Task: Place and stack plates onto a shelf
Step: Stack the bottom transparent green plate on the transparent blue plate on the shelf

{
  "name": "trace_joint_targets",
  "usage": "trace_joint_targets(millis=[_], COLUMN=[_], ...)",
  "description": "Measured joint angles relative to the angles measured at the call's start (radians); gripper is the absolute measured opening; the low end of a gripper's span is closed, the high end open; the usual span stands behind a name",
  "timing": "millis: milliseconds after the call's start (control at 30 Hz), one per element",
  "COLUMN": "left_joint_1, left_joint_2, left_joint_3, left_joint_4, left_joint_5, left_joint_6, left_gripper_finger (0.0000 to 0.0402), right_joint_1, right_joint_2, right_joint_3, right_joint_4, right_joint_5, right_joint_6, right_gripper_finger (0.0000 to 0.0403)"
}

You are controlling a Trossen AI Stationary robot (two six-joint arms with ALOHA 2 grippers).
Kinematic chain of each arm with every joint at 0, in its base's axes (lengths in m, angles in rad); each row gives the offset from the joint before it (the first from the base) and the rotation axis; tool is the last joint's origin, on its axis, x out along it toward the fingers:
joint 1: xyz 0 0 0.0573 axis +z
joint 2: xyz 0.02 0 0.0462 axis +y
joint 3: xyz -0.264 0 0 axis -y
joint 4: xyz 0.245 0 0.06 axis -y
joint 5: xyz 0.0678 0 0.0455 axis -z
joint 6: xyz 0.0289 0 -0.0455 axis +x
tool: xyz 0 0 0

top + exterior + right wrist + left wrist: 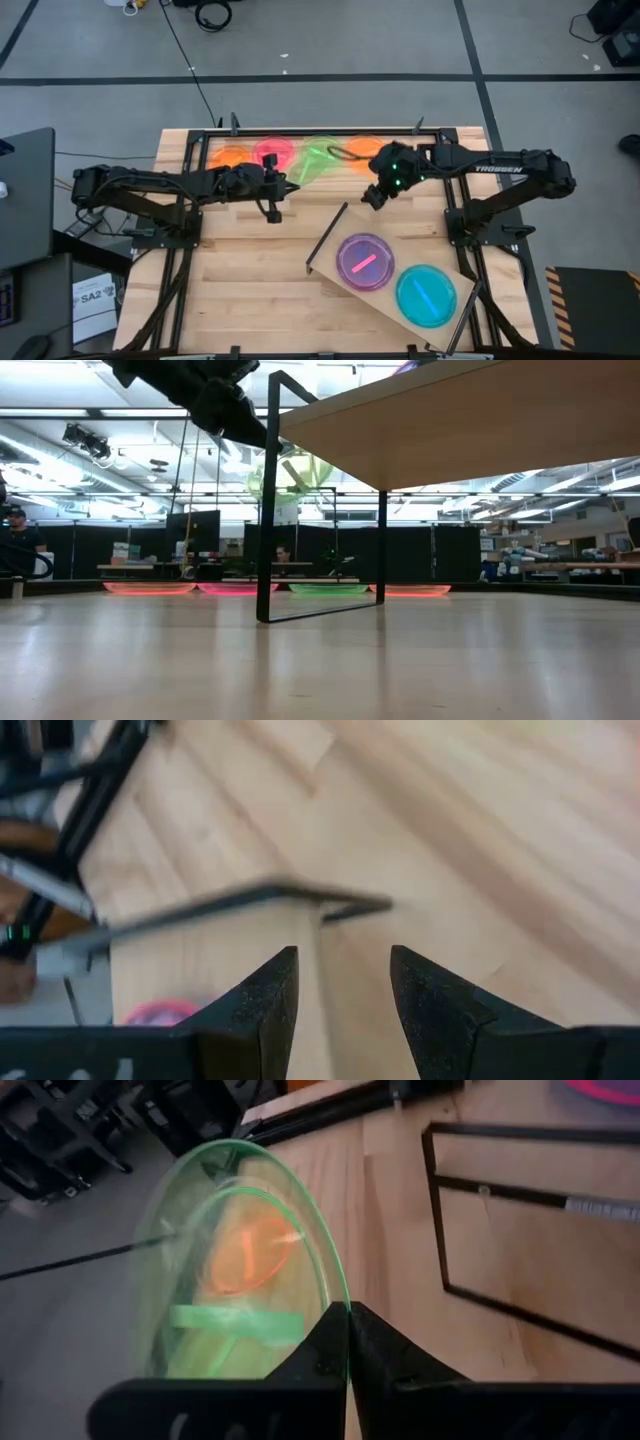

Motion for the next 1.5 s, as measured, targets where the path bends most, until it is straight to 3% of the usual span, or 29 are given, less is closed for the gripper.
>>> trace_joint_targets(millis=[167,467,900,1133,1500], left_joint_1=[-0.022,-0.057,-0.067,-0.067,-0.067], left_joint_2=[0.0,0.0,0.0,0.001,0.001], left_joint_3=[0.0,0.0,0.0,0.0,0.0], left_joint_4=[-0.001,-0.001,-0.001,-0.002,-0.001], left_joint_5=[-0.04,-0.087,-0.095,-0.095,-0.095], left_joint_6=[0.069,0.205,0.486,0.501,0.501], left_gripper_finger=[0.0006,0.0006,0.0006,0.0007,0.0007], right_joint_1=[-0.106,-0.236,-0.208,-0.207,-0.208], right_joint_2=[0.0,0.006,0.107,0.166,0.169], right_joint_3=[0.0,0.0,0.0,0.0,0.0], right_joint_4=[0.085,0.315,0.45,0.589,0.591], right_joint_5=[-0.01,-0.117,-0.167,-0.17,-0.187], right_joint_6=[0.001,0.09,0.182,0.208,0.206], right_gripper_finger=[0.0166,0.0166,0.0166,0.0166,0.0141])
